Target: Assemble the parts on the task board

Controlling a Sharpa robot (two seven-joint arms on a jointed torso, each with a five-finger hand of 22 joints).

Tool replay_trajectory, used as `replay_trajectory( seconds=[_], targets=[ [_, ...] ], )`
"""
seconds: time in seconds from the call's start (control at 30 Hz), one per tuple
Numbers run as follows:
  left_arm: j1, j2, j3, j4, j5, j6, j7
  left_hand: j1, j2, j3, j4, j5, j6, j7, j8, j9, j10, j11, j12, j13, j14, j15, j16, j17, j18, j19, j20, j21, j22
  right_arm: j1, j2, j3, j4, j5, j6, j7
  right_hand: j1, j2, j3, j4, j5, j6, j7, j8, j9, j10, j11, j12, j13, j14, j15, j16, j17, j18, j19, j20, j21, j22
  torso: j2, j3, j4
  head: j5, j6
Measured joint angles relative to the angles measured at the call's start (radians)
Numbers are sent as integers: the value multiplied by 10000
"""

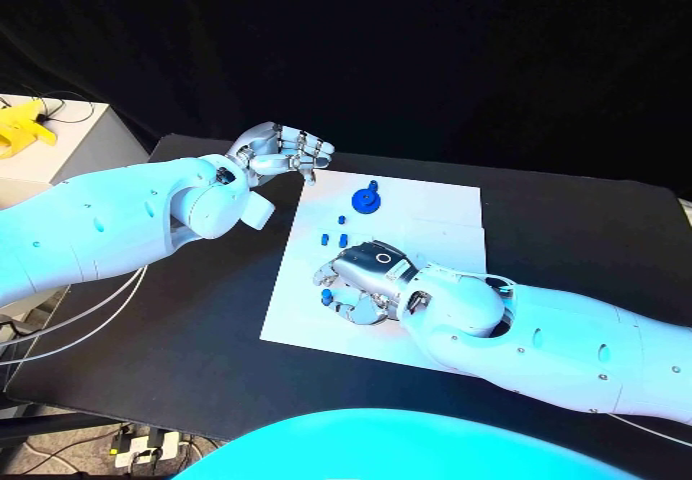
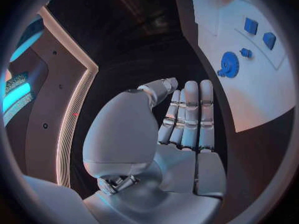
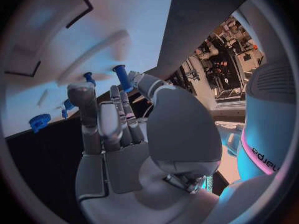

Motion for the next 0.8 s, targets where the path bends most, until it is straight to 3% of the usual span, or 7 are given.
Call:
replay_trajectory(
  seconds=[0.3, 0.37, 0.4, 0.57, 0.67, 0.73, 0.8],
  targets=[
    [0, -6, 0, 1, -2, 79, -73, 1, 0, 0, 0, 39, 0, 0, 91, 13, -94, 11, 0, -26, -37, 37, 0, 0, 0, 0, 0, 0, -15, 3, -142, -1, 10, 138, -76, 181, 94, 95, -221, -55, 0, -9, 7, -9, -1, -310, 36, 115, 10, -120, 39, -165, -311, 156, -124, 7, -528, -291, 3, 11, 0, 12, -1],
    [0, -8, 0, 0, -3, 93, -87, 1, 0, -27, -27, 38, 0, 0, 91, 13, -94, 11, 0, -26, -37, 37, 0, 0, 1, 0, 0, 0, -15, 3, -195, -2, 21, 157, -161, 203, 285, 202, -700, -53, 50, -152, 85, -130, -31, -761, 117, 275, 29, -549, 111, -497, -950, 177, -424, 74, -1278, -682, 4, 15, -2, 6, -1],
    [-1, -8, 0, -1, -3, 100, -92, 1, 0, -27, -27, 38, 0, 0, 91, 13, -94, 11, 0, -26, -37, 37, 0, 0, 0, 0, 0, 0, -15, 3, -225, -2, 28, 166, -211, 215, 388, 261, -986, -37, 88, -167, 87, -175, -45, -967, 137, 372, 40, -704, 124, -601, -1174, 306, -528, 87, -1590, -841, 4, 17, -3, 2, -1],
    [-1, -10, 0, -9, -4, 127, -120, 1, 1, -27, -27, 38, 1, -1, 91, 13, -93, 11, 0, -37, -38, 37, 0, 0, 0, 0, 0, 0, -15, 3, -497, -2, 172, 284, -677, 286, 1010, 528, -2338, 248, 137, -509, -32, -386, -116, -1729, 159, 1059, 104, -1110, 178, -638, -1713, 311, -715, 142, -2477, -1314, 6, 16, -2, -12, -1],
    [-2, -10, 0, -16, -5, 139, -129, 1, 1, -27, -27, 38, 1, -1, 91, 13, -93, 11, 0, -37, -38, 37, 0, 0, 1, 0, 0, 0, -15, 51, -868, 12, 378, 574, -1051, 400, 1124, 642, -2544, 401, 137, -524, -47, -386, -118, -1759, 156, 1394, 147, -1108, 177, -622, -1733, 311, -709, 137, -2410, -1292, -1, 17, -2, -51, 7],
    [-2, -10, 0, -21, -5, 146, -133, 1, 1, -27, -27, 38, 2, -2, 91, 12, -130, 47, 0, -37, -37, 37, 0, 0, 1, 0, 0, 0, -26, 157, -1180, 42, 501, 992, -1298, 500, 1164, 681, -2380, 522, 160, -204, -45, -291, -88, -867, -61, 2119, 309, -764, -8, -262, -1280, 311, -242, 5, -1502, -839, -8, 12, -2, -107, 30],
    [-4, -10, 0, -26, -5, 154, -136, 1, 1, -27, -28, 38, 2, -2, 91, 13, -130, 47, 0, -37, -37, 37, 0, 0, 0, 0, 0, 0, -26, 369, -1617, 91, 626, 1772, -1571, 626, 1164, 682, -1873, 566, 233, 299, -217, -59, -23, 612, -313, 3042, 630, -332, -268, 145, -595, 311, 200, -194, -471, -299, -13, 12, -5, -219, 80]
  ],
)
